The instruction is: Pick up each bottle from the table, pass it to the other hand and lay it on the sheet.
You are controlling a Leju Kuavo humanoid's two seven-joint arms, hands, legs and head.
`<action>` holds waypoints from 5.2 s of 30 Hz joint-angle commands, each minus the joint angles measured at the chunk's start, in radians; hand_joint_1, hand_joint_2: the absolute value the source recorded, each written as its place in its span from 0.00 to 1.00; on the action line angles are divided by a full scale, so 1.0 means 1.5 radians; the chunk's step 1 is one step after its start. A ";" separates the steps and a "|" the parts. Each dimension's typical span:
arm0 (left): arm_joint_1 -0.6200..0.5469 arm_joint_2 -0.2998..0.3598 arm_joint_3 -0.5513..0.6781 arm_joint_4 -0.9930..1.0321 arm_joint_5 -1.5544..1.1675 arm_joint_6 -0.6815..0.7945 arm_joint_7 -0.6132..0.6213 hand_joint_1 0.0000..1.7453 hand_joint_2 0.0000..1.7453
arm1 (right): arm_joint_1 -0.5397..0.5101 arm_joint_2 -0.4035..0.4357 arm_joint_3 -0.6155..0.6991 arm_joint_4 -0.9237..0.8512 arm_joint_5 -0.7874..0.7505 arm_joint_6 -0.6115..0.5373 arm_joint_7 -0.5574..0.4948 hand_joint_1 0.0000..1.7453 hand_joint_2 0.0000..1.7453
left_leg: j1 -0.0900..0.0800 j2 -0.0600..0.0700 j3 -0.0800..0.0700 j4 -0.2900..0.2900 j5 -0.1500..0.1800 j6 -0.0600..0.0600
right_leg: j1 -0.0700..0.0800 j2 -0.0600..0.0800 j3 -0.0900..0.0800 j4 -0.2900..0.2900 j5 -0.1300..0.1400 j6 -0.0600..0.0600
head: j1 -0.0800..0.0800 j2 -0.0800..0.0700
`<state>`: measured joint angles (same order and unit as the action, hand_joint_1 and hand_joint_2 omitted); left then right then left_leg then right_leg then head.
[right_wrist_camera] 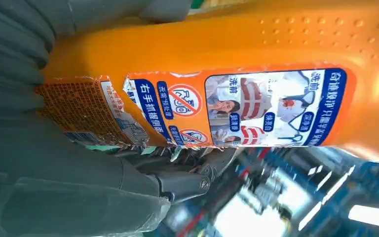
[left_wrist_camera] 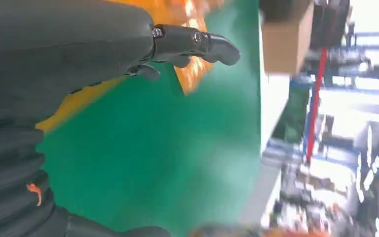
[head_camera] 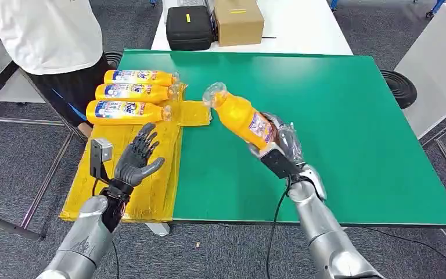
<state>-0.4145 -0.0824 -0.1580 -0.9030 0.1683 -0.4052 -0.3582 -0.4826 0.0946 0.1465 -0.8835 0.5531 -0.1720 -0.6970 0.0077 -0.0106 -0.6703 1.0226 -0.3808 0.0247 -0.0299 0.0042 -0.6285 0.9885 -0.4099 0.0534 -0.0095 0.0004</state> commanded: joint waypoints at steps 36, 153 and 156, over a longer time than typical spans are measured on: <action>-0.013 -0.023 -0.224 -0.132 0.013 0.037 -0.034 0.02 1.00 | -0.029 0.072 0.262 0.114 -0.111 0.108 -0.001 1.00 1.00 | 0.000 0.001 0.001 0.000 -0.001 0.000 | 0.000 0.001 0.001 0.000 0.000 -0.001 | 0.000 0.000; -0.281 0.099 -0.436 0.370 -0.732 0.146 0.030 0.78 1.00 | 0.200 0.039 -0.080 -0.257 -0.031 0.153 -0.001 0.00 0.00 | 0.001 0.001 0.004 -0.001 -0.001 -0.001 | 0.001 0.001 0.004 -0.001 -0.001 -0.002 | 0.000 0.000; -0.279 0.101 -0.438 0.373 -0.734 0.141 0.028 0.25 1.00 | 0.199 0.039 -0.079 -0.254 -0.031 0.157 -0.001 0.00 0.00 | 0.001 0.001 0.004 -0.001 -0.001 -0.001 | 0.001 0.001 0.004 -0.001 -0.001 -0.002 | 0.000 0.000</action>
<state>-0.8363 0.0927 -0.7866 -0.4200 -0.9304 -0.1770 -0.3124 -0.1604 0.1461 0.0553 -1.3233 0.5035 0.0546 -0.6981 0.0084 -0.0100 -0.6689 1.0223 -0.3804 0.0239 -0.0296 0.0056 -0.6273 0.9886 -0.4098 0.0529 -0.0095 0.0004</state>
